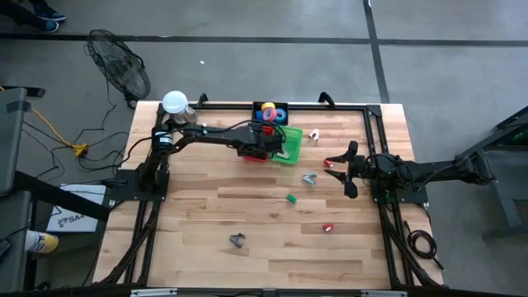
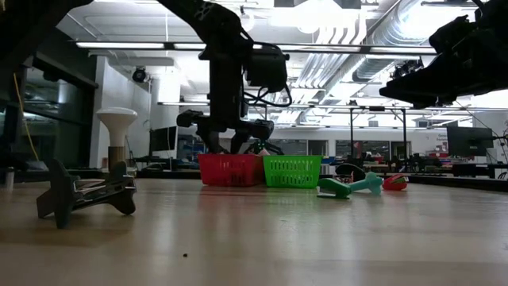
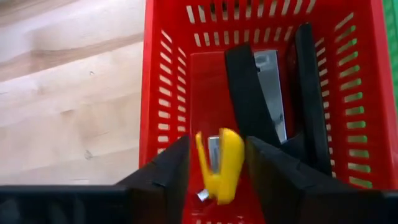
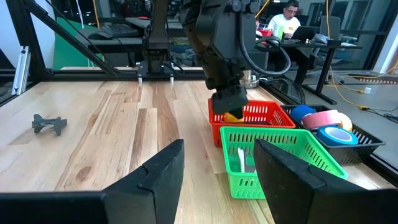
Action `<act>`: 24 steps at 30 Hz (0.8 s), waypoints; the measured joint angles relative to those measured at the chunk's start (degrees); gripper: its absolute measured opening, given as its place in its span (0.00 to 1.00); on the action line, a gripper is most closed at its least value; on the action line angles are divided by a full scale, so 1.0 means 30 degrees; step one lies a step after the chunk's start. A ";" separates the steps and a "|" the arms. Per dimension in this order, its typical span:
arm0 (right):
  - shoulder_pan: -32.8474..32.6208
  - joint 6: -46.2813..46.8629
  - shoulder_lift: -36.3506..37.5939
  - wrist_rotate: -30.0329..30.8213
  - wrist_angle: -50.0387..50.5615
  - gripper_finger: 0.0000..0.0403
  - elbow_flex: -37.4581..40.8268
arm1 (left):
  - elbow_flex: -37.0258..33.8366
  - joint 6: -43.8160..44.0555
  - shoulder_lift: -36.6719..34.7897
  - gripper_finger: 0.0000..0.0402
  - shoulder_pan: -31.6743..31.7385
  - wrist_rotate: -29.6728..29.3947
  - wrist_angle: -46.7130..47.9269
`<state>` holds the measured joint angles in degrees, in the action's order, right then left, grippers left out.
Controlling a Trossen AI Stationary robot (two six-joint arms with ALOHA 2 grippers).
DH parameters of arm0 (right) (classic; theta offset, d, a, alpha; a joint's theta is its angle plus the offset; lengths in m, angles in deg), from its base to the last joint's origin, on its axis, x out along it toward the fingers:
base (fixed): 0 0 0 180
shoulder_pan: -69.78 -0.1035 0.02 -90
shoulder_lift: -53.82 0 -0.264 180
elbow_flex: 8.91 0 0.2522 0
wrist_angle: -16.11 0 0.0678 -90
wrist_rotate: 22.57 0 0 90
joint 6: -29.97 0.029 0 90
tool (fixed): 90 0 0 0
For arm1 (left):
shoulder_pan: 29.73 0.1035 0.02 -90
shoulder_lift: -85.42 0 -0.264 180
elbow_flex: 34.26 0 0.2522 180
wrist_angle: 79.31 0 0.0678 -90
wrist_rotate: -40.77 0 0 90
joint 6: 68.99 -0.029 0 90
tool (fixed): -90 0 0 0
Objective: Pick and place Stapler, Stapler remover, tape
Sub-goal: Put the small yellow stapler into the red bin, then put the black staple remover into the green bin
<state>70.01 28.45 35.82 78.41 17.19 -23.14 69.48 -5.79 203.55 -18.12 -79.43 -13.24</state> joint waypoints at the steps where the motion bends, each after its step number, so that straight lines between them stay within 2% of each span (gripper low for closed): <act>1: -0.0005 -0.0001 0.0000 0.0000 -0.0001 0.46 -0.0005 | 0.0000 -0.0002 0.0000 0.40 0.0000 0.0055 0.0030; 7: -0.0005 -0.0006 0.0000 0.0000 0.0000 0.46 -0.0005 | 0.0000 -0.0002 -0.0079 0.51 -0.0007 0.0342 0.0059; 13: -0.0006 0.0000 0.0000 0.0000 0.0000 0.46 0.0001 | 0.0004 -0.0003 -0.0882 0.53 -0.0437 0.0532 0.0861; 20: -0.0003 -0.0004 -0.0012 -0.0001 -0.0009 0.46 -0.0003 | -0.0007 -0.0267 -0.2223 0.53 -0.2568 0.0480 0.2254; 24: -0.0002 -0.0007 0.0000 0.0000 -0.0003 0.46 -0.0006 | 0.0007 -0.2427 -0.2535 0.53 -0.4444 0.1466 0.3043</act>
<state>70.00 28.43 35.82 78.41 17.17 -23.16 69.50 -13.07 195.94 -31.45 -75.04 -4.11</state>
